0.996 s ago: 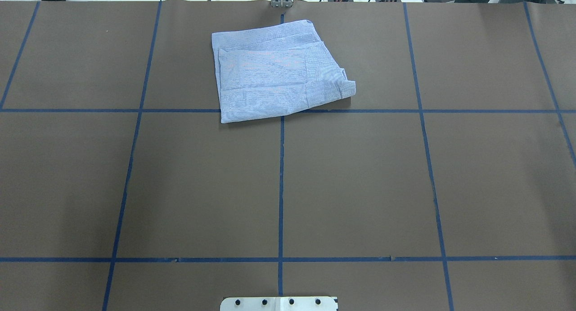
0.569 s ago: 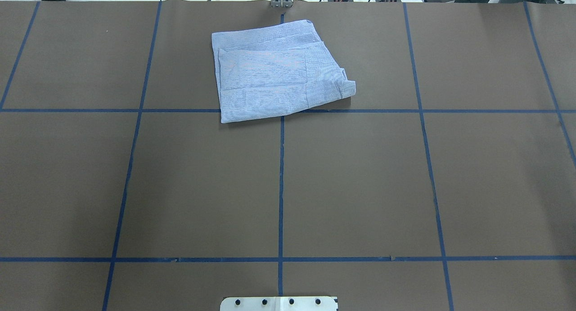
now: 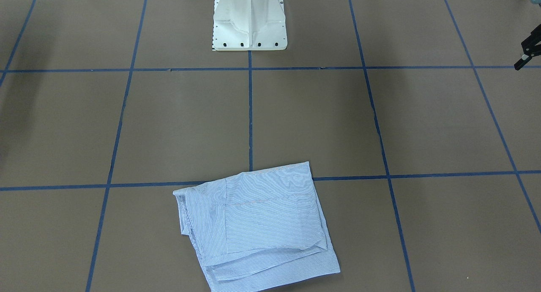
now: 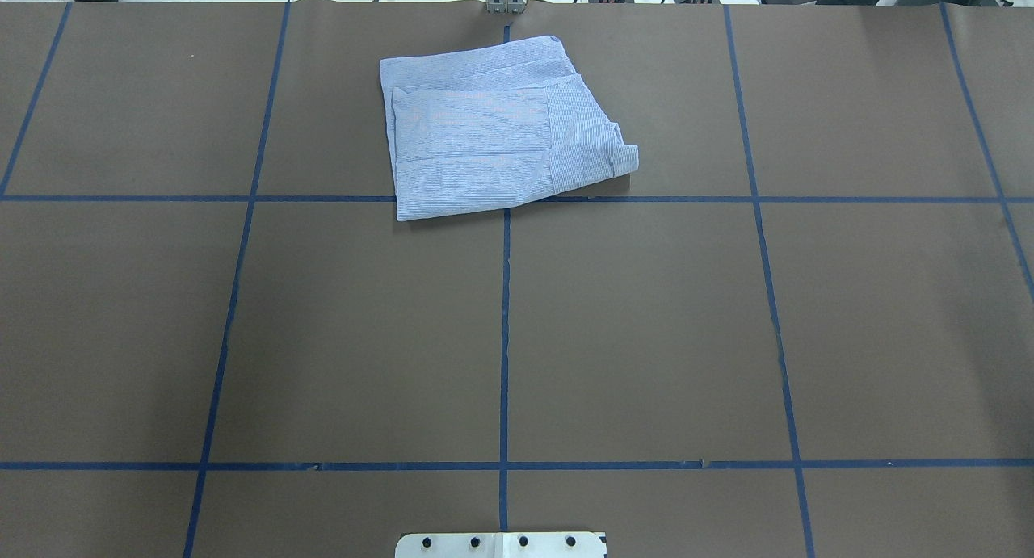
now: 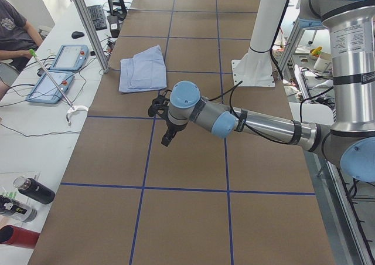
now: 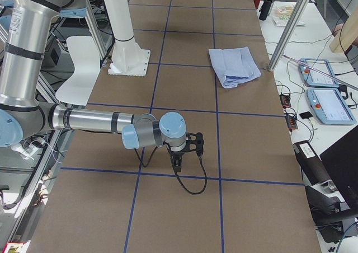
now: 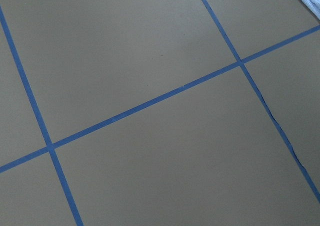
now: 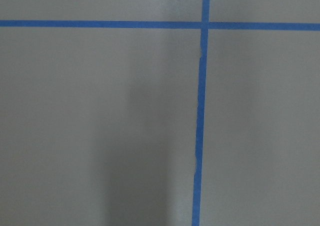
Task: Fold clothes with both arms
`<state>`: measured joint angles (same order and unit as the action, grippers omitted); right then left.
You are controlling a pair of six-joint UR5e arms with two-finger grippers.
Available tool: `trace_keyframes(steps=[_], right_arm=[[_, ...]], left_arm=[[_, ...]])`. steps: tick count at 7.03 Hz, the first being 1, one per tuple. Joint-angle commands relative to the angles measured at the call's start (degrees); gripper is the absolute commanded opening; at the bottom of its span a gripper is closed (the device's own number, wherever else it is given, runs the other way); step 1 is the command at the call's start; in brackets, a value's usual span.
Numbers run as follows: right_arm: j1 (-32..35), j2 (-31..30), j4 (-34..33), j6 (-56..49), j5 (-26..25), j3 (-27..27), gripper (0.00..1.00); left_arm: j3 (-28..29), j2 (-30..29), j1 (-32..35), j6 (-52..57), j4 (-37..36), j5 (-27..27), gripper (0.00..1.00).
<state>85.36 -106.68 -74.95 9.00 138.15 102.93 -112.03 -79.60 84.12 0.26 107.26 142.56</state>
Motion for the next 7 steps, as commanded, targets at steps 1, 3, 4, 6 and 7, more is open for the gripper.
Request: trace_keyframes(steps=[1, 3, 4, 6, 7], right_arm=[[-0.02, 0.41, 0.07, -0.03, -0.16, 0.07, 1.0], [0.07, 0.77, -0.02, -0.12, -0.33, -0.01, 1.0], [-0.01, 0.77, -0.02, -0.12, -0.25, 0.07, 1.0], [-0.02, 0.77, -0.02, -0.12, -0.25, 0.07, 1.0], [-0.02, 0.77, -0.02, -0.12, 0.01, 0.07, 1.0]], left_arm=[[-0.12, -0.47, -0.01, 0.0, -0.03, -0.43, 1.0], [-1.96, 0.05, 0.08, 0.0, -0.12, -0.35, 1.0], [-1.53, 0.05, -0.01, 0.0, -0.03, -0.44, 1.0], [-2.57, 0.05, 0.07, -0.09, -0.12, -0.44, 1.0], [-2.14, 0.05, -0.1, -0.09, -0.12, -0.53, 1.0]])
